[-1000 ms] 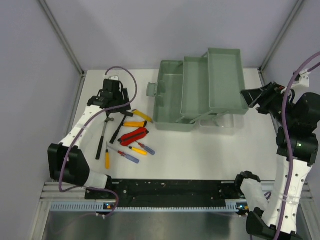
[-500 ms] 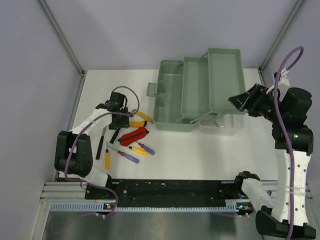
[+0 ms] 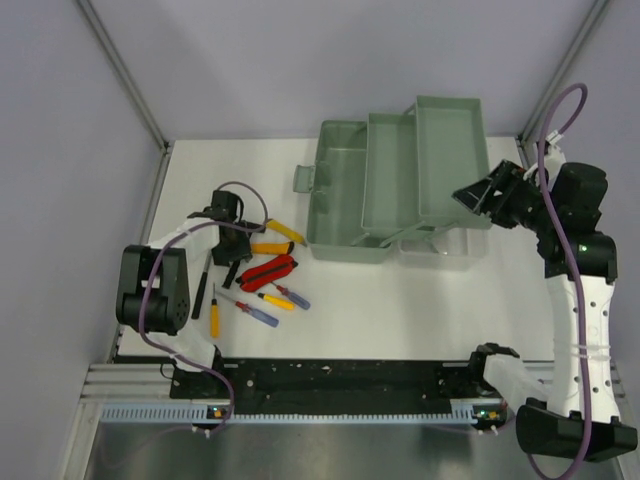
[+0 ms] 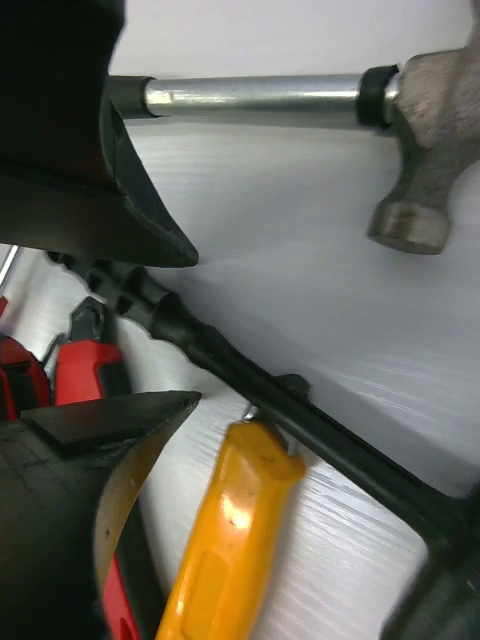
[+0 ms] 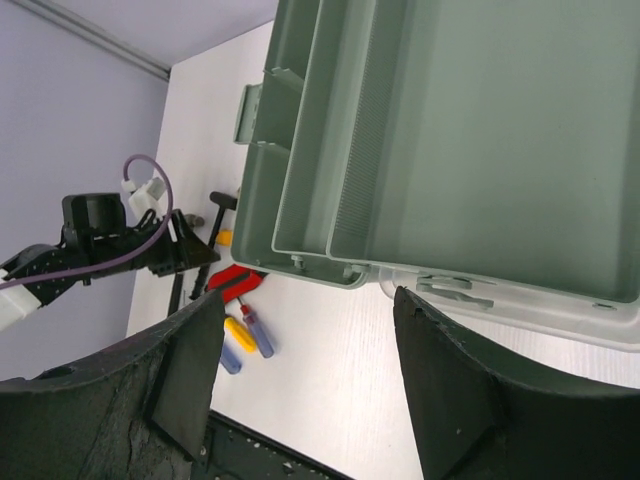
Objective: Pack the tool kit
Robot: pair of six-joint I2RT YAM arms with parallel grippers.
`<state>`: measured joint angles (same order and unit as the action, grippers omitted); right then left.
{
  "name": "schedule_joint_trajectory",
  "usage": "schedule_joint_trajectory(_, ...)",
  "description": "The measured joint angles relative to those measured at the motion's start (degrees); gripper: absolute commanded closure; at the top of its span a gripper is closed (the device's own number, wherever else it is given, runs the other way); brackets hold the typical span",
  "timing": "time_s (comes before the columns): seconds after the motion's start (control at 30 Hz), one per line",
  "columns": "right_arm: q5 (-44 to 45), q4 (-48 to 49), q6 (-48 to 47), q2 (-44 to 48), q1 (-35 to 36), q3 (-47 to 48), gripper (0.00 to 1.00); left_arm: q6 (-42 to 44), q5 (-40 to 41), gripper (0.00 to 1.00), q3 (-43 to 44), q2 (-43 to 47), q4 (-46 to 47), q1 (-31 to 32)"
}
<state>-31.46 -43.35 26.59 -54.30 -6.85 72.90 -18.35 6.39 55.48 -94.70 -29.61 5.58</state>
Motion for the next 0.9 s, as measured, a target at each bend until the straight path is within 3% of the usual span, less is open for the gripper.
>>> schedule_joint_trajectory(0.2,0.9,0.2,0.6,0.0,0.0,0.0,0.33,-0.2,-0.5,0.53,-0.2,-0.5,1.7,0.0)
schedule_joint_trajectory(0.47,2.4,0.5,1.6,1.1,0.0,0.0,0.33,0.2,0.7,0.75,0.7,-1.3,2.7,0.0)
schedule_joint_trajectory(0.6,3.0,0.5,1.7,2.1,0.0,0.0,0.33,1.2,3.9,1.00,1.2,-1.6,2.3,0.0)
schedule_joint_trajectory(0.9,4.5,0.4,2.5,2.6,0.0,0.0,0.34,3.3,5.0,1.00,4.5,-2.6,1.1,0.0)
